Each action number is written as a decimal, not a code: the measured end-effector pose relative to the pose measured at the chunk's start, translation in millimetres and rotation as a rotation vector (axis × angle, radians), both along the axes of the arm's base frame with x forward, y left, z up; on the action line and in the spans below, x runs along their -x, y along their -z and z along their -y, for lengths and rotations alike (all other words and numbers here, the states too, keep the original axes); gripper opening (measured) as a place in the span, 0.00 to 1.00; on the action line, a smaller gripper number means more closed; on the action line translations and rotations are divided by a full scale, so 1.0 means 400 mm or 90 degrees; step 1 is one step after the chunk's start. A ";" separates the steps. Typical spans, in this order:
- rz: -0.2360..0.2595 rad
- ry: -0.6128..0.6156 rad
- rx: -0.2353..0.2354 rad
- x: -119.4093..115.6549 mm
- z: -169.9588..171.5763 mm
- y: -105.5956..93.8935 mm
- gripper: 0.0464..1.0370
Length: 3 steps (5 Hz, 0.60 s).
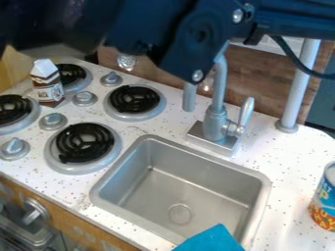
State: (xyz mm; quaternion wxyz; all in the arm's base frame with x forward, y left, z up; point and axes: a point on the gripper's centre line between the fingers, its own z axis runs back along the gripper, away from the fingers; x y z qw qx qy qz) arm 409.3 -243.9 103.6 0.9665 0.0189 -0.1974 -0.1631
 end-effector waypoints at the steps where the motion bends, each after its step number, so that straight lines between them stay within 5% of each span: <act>1: -0.029 0.000 -0.019 0.007 -0.004 0.057 0.96; 3: -0.039 0.005 0.000 -0.017 0.023 0.114 0.96</act>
